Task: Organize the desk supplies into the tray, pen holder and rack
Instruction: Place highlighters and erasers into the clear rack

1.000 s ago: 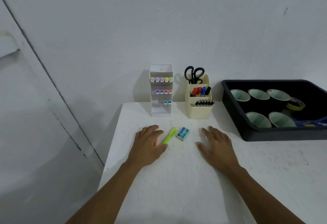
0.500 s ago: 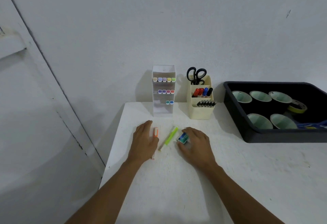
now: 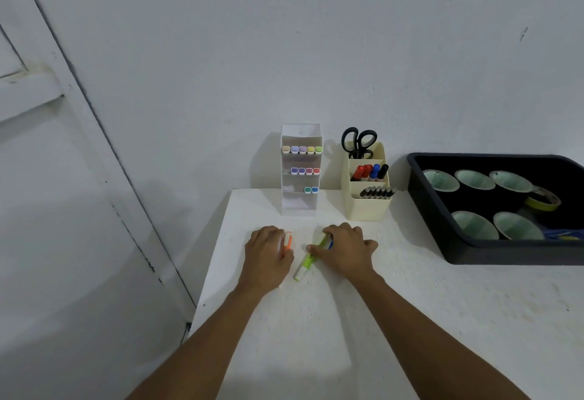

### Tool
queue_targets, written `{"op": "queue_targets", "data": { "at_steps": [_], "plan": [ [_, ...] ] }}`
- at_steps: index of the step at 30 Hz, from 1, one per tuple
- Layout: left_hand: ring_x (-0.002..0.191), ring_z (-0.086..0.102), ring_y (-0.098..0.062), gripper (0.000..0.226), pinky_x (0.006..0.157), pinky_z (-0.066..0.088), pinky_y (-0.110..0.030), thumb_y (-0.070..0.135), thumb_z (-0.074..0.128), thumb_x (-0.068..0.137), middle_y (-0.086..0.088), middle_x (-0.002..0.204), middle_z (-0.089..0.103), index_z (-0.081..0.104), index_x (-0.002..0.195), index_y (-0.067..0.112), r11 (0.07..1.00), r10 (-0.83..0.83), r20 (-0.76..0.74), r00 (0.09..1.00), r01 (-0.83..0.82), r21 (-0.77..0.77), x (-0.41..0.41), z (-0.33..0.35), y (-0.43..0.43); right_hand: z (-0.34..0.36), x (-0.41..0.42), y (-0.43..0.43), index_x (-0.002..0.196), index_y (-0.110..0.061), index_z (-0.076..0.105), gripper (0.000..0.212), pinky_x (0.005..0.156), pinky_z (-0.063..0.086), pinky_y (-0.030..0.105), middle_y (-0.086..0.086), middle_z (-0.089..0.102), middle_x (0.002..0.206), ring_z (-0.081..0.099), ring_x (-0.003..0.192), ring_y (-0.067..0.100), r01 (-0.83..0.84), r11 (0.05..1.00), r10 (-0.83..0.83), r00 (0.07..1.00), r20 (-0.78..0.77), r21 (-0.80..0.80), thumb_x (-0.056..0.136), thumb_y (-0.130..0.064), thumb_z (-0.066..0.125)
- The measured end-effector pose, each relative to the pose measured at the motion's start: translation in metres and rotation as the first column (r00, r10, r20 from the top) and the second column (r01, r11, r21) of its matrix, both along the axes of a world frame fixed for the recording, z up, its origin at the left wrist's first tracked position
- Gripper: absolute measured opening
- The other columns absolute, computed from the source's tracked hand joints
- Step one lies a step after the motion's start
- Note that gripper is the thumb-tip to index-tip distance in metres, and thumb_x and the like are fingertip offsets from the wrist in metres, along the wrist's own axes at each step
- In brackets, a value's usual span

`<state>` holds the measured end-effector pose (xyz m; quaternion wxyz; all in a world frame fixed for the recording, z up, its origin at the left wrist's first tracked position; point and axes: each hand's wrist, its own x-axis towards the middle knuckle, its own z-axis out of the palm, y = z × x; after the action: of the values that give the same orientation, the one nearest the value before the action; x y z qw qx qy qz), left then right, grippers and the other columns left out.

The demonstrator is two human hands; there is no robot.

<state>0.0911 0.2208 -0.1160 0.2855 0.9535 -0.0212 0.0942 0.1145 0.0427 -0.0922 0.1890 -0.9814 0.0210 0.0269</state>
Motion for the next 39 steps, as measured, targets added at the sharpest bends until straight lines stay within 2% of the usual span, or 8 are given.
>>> {"op": "queue_targets", "data": {
  "at_steps": [5,8,11,14,17,20,27,39],
  "plan": [
    [0.130,0.027,-0.022,0.056,0.105,0.025,-0.036,0.045,0.053,0.093,0.000,0.140,0.031,0.040,0.143,0.026,0.984,-0.063,-0.225,0.972,0.099,0.151,0.018,0.015,0.001,0.013,0.005,0.001,0.121,-0.034,0.053,0.059,0.093,0.032,0.039,-0.010,0.063,0.104,0.055,0.100,0.012,0.042,0.977,-0.032,0.998,-0.050,0.208,0.072,-0.063,0.071],
    [0.125,0.038,-0.022,0.040,0.102,0.031,-0.035,0.038,0.057,0.093,0.000,0.133,0.040,0.050,0.131,0.026,0.985,-0.088,-0.202,0.975,0.115,0.125,0.023,0.014,0.001,0.018,0.005,-0.002,0.114,-0.030,0.057,0.046,0.088,0.050,0.037,-0.012,0.065,0.086,0.062,0.084,0.010,-0.015,0.895,-0.001,0.999,0.036,0.446,0.075,-0.043,0.079],
    [0.106,0.054,-0.019,0.027,0.087,0.041,-0.022,0.028,0.056,0.096,-0.002,0.119,0.053,0.051,0.121,0.021,0.993,-0.121,-0.126,0.985,0.120,-0.017,0.021,0.011,0.002,0.027,0.004,-0.004,0.119,-0.025,0.060,0.043,0.068,0.052,0.017,-0.004,0.066,0.089,0.064,0.082,0.011,-0.042,0.807,-0.015,0.996,0.091,0.589,0.080,-0.028,0.077],
    [0.089,0.059,-0.017,0.021,0.069,0.044,-0.013,0.028,0.051,0.099,-0.003,0.108,0.060,0.050,0.118,0.022,0.955,-0.056,-0.117,0.992,0.019,-0.297,0.022,0.020,0.003,0.035,0.006,-0.006,0.120,-0.025,0.061,0.037,0.064,0.048,0.016,0.000,0.069,0.089,0.065,0.083,0.013,-0.033,0.694,-0.006,0.999,0.051,0.719,0.085,-0.024,0.072],
    [0.072,0.054,-0.015,0.025,0.064,0.045,-0.021,0.031,0.041,0.102,-0.004,0.090,0.059,0.055,0.121,0.022,0.682,-0.099,-0.264,0.959,-0.128,-0.720,0.023,0.033,0.001,0.038,0.009,-0.006,0.121,-0.023,0.064,0.030,0.070,0.052,0.022,-0.001,0.072,0.088,0.067,0.083,0.014,0.019,0.586,-0.010,1.000,-0.016,0.810,0.092,-0.020,0.063],
    [0.066,0.055,-0.017,0.025,0.063,0.047,-0.026,0.022,0.039,0.103,-0.008,0.082,0.064,0.061,0.113,0.023,0.415,-0.172,-0.360,0.917,-0.264,-0.871,0.023,0.040,0.003,0.040,0.011,-0.004,0.118,-0.025,0.067,0.026,0.075,0.055,0.024,-0.003,0.070,0.092,0.066,0.083,0.016,0.038,0.554,-0.010,0.999,-0.039,0.831,0.095,-0.017,0.057],
    [0.098,0.066,-0.026,0.022,0.089,0.054,-0.036,0.012,0.043,0.102,-0.005,0.106,0.073,0.060,0.116,0.012,0.439,-0.192,-0.286,0.939,-0.178,-0.881,0.022,0.036,0.006,0.038,0.014,0.001,0.104,-0.021,0.070,0.015,0.076,0.055,0.028,-0.001,0.072,0.089,0.067,0.077,0.013,0.075,0.529,-0.019,0.997,-0.076,0.845,0.093,-0.016,0.062],
    [0.093,0.070,-0.025,0.029,0.091,0.055,-0.040,0.018,0.055,0.096,-0.008,0.107,0.066,0.059,0.125,0.017,0.464,-0.140,-0.286,0.948,-0.192,-0.865,0.023,0.036,0.005,0.041,0.013,0.008,0.091,-0.028,0.067,0.013,0.064,0.051,0.020,-0.009,0.069,0.086,0.068,0.078,0.012,0.076,0.571,-0.012,0.996,-0.085,0.817,0.093,-0.017,0.061]
  ]
}}
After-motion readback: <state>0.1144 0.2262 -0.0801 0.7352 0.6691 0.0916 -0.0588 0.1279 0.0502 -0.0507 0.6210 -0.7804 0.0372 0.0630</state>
